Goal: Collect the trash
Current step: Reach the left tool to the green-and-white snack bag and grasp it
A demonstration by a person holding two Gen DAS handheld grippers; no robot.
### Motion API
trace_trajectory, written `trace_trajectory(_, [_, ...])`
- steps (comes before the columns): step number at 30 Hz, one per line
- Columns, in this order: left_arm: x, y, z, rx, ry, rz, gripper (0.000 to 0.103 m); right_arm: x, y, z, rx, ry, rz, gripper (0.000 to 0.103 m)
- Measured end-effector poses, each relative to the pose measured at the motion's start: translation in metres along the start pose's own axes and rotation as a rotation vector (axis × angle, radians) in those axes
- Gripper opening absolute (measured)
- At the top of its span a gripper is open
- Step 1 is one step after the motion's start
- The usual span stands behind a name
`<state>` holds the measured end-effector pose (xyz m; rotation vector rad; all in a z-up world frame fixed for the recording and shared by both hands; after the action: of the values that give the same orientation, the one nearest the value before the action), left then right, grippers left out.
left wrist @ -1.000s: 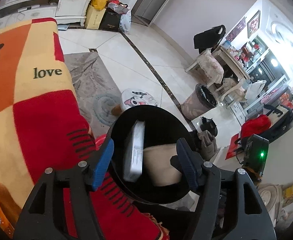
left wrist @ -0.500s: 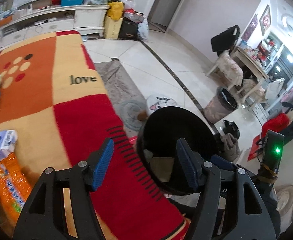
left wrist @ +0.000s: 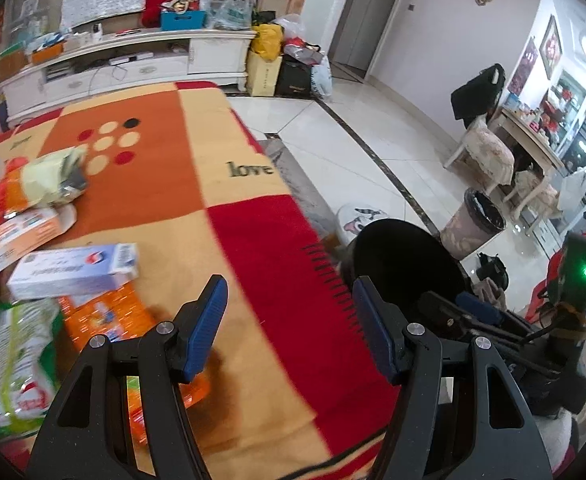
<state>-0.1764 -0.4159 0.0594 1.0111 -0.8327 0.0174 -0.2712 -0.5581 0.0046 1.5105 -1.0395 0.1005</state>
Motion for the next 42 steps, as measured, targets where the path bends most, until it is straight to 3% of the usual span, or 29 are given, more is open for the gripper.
trace_trajectory(11, [-0.013,0.053,-0.059,0.060,0.055,0.026,0.064,-0.011,-0.003,-0.076,0.111,0.091,-0.033,0.077])
trace_trajectory(16, [-0.019,0.082,-0.104,0.090,0.111,0.034,0.064,-0.019,-0.006,-0.116,0.155,0.166,-0.053,0.077])
trace_trajectory(21, [-0.027,0.094,-0.146,0.104,0.178,-0.008,0.064,-0.027,-0.012,-0.143,0.197,0.198,-0.071,0.077])
trace_trajectory(28, [-0.046,0.080,-0.181,0.059,0.316,-0.098,0.065,-0.039,-0.030,-0.178,0.275,0.262,-0.127,0.079])
trace_trajectory(32, [-0.056,0.066,-0.179,0.069,0.319,-0.132,0.065,-0.046,-0.046,-0.194,0.300,0.318,-0.167,0.080])
trace_trajectory(38, [-0.060,0.052,-0.185,0.100,0.338,-0.134,0.065,-0.052,-0.064,-0.201,0.277,0.384,-0.203,0.081])
trace_trajectory(42, [-0.052,0.056,-0.187,0.074,0.361,-0.097,0.065,-0.050,-0.066,-0.192,0.276,0.368,-0.208,0.082])
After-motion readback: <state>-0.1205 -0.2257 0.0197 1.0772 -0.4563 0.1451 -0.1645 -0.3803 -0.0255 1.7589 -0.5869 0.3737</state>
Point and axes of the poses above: each gripper's, at about its wrist camera, not at the fingertips, and y roughly against the way its jaws point, z to its right, x to its top, the point moved 4 cm from there along -y, roughly the way its jaws point, and after that the axes turned 2 degrees about y, right-handed, at the moved point
